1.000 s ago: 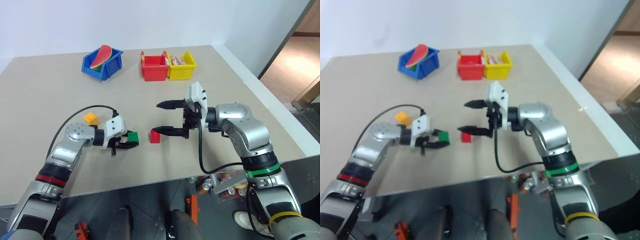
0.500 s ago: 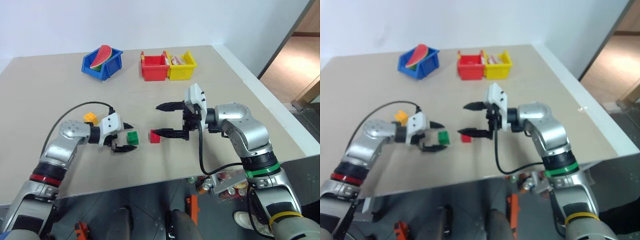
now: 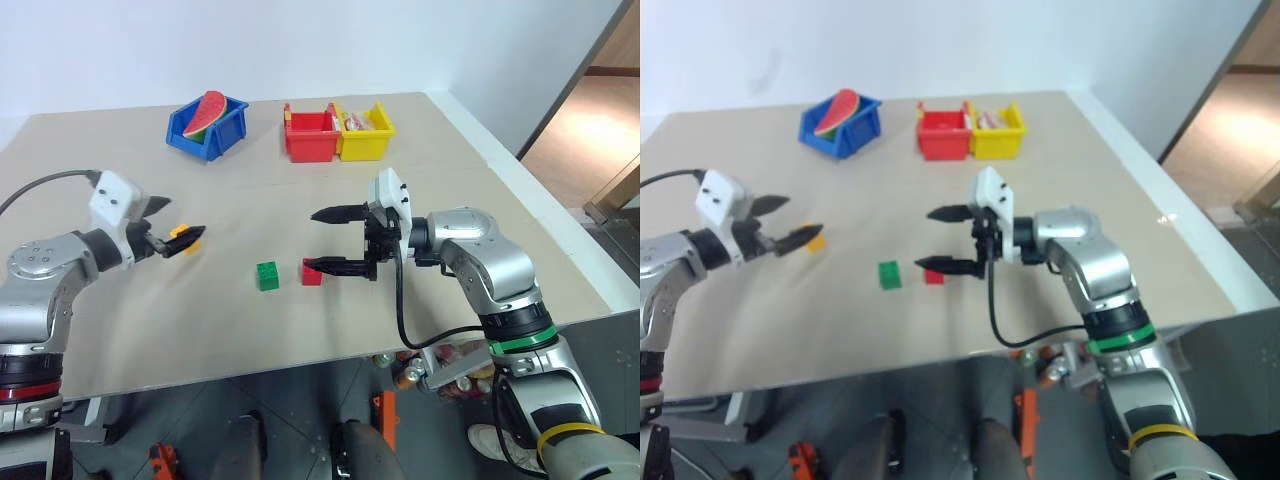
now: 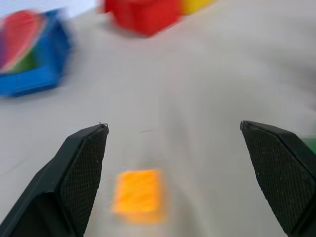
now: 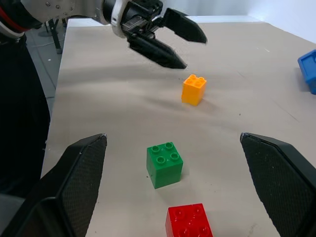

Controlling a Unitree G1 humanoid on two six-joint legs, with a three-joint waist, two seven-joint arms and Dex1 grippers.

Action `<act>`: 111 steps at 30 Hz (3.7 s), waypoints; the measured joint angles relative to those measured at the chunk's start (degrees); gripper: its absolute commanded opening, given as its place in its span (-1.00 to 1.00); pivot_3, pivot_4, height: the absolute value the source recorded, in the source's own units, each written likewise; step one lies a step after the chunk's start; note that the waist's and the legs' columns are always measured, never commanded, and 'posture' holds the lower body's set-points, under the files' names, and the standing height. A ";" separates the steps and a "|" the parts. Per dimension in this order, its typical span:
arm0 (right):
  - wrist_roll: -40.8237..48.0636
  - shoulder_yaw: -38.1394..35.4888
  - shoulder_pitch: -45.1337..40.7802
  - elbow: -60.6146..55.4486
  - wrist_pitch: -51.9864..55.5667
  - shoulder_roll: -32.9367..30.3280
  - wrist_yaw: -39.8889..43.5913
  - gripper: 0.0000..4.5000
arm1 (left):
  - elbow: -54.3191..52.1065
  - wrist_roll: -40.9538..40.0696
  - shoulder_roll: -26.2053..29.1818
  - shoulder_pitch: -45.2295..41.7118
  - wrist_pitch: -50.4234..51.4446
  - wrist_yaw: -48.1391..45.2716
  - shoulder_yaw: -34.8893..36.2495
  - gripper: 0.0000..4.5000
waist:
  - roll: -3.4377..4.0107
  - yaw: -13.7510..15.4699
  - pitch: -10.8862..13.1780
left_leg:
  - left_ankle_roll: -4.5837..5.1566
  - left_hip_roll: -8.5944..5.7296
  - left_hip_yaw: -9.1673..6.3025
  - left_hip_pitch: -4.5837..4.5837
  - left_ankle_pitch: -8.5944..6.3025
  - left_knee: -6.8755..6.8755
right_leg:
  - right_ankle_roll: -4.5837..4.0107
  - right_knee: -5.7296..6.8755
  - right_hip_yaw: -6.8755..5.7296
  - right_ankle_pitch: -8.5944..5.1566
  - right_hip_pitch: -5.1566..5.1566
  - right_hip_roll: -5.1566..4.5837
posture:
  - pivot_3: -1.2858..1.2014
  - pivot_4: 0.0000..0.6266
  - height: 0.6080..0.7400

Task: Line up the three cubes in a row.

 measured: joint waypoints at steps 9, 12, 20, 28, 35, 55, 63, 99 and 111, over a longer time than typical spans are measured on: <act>-0.18 -1.84 0.00 3.24 0.09 3.34 -9.18 1.00 | 13.59 3.25 -0.59 -4.25 -9.35 0.77 -1.62 0.97 | -0.02 0.08 -0.01 | -0.01 0.00 0.13 -0.04 0.00 -0.01 | 0.00 -0.01 0.03 0.01 -0.02 -0.04 | 0.03 -0.52 1.00; -0.94 -1.87 0.04 3.24 -1.14 3.22 -9.79 1.00 | 16.79 3.78 -0.88 -5.39 -10.61 0.14 -2.66 0.97 | -0.02 0.06 -0.01 | 0.00 0.01 0.14 -0.04 0.00 -0.01 | 0.00 -0.01 0.04 0.01 -0.02 -0.02 | 0.03 -0.52 1.00; -1.73 -1.86 1.08 3.00 -2.02 2.25 -9.76 1.00 | 19.62 3.37 -1.00 -7.34 -9.77 -3.66 -3.98 0.97 | -0.02 0.01 -0.01 | 0.00 0.01 0.14 -0.04 0.00 -0.01 | 0.02 -0.01 0.04 0.02 -0.02 -0.02 | 0.03 -0.52 1.00; -1.81 -1.85 1.91 1.75 -2.02 1.64 -9.79 1.00 | 21.93 4.71 -1.92 -8.27 -7.78 -5.57 -7.79 0.97 | -0.03 0.01 -0.02 | 0.05 0.01 0.14 -0.04 0.03 0.00 | 0.02 -0.01 0.05 0.02 -0.02 -0.01 | 0.03 -0.52 1.00; -2.22 -1.80 2.68 1.32 -2.00 1.21 -9.79 1.00 | 26.62 6.62 -2.89 -10.04 -7.80 -5.64 -9.49 0.87 | -0.03 0.01 -0.02 | 0.05 0.01 0.14 -0.04 0.03 0.00 | 0.02 -0.01 0.05 0.02 -0.02 -0.01 | 0.03 -0.52 1.00; -3.11 -1.69 2.64 1.50 -2.13 -0.54 -8.59 1.00 | 18.96 5.47 0.41 -5.98 -13.76 -15.29 -9.96 -0.41 | -0.03 -0.04 -0.02 | 0.00 0.01 0.27 -0.05 0.00 -0.03 | 0.01 -0.01 0.13 0.01 -0.06 -0.08 | 0.03 -0.52 1.00; -3.49 -1.67 2.42 2.23 -2.39 -1.04 -6.87 1.00 | 10.93 2.01 2.12 -1.93 -13.67 -27.27 -11.76 -0.41 | -0.03 -0.03 -0.02 | -0.01 0.04 0.29 -0.05 -0.01 -0.02 | 0.02 -0.01 0.10 0.02 -0.09 -0.09 | 0.03 -0.52 1.00; -3.86 -1.67 1.77 2.14 -2.05 -1.95 -5.06 1.00 | 15.79 4.56 -0.35 -1.32 -22.98 -30.25 -15.06 -0.41 | -0.03 0.05 -0.02 | 0.00 0.05 0.36 -0.05 -0.01 -0.02 | 0.03 -0.01 0.11 0.02 -0.09 -0.12 | 0.03 -0.52 1.00; -3.86 -1.66 3.03 1.75 -1.77 -1.97 -5.04 1.00 | 18.37 6.21 0.11 -3.05 -24.26 -32.92 -16.33 0.36 | -0.03 -0.01 -0.02 | 0.01 0.05 0.37 -0.05 0.00 -0.02 | 0.03 -0.01 0.13 0.02 -0.11 -0.08 | 0.03 -0.52 1.00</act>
